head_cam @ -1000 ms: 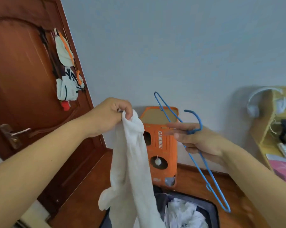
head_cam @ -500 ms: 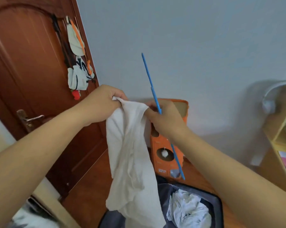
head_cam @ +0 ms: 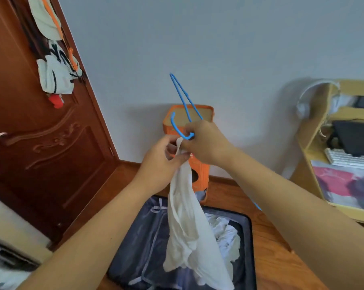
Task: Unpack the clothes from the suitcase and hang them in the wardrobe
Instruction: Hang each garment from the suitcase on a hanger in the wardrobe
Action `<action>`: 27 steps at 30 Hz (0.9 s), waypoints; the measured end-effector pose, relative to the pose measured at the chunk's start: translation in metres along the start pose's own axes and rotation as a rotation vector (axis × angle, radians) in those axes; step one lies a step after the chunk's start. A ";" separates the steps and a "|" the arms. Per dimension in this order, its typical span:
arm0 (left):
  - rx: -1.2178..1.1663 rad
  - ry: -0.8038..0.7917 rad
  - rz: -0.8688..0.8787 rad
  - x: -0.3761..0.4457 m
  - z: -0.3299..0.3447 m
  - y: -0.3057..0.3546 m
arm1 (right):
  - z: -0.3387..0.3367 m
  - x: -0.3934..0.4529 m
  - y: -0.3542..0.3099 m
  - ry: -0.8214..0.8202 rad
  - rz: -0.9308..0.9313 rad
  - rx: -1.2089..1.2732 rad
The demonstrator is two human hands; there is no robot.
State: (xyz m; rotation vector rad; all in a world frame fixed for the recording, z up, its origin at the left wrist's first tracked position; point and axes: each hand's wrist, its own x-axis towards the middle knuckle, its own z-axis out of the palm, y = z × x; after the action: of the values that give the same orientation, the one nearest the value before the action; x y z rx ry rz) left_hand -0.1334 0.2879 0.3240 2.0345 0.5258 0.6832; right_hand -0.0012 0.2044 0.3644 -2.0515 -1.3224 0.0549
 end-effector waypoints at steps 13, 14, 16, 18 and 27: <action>0.277 -0.080 -0.567 0.011 0.013 -0.079 | -0.090 0.005 0.069 0.366 0.303 -0.101; 0.240 -0.103 -0.658 0.016 -0.002 -0.076 | -0.095 0.005 0.082 0.328 0.340 -0.160; 0.263 -0.155 -0.718 0.034 -0.035 -0.060 | -0.096 0.002 0.099 0.201 0.374 -0.247; 0.364 -0.228 -0.701 0.051 -0.063 -0.029 | -0.092 0.003 0.103 0.160 0.373 -0.270; -0.657 0.197 -0.656 0.068 -0.067 0.014 | -0.082 -0.009 0.101 -0.020 0.535 0.214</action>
State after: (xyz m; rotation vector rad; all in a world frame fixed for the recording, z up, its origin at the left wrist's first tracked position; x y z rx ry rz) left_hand -0.1241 0.3629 0.3836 1.0935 0.8913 0.5491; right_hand 0.1056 0.1294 0.3679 -2.1606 -0.7093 0.4348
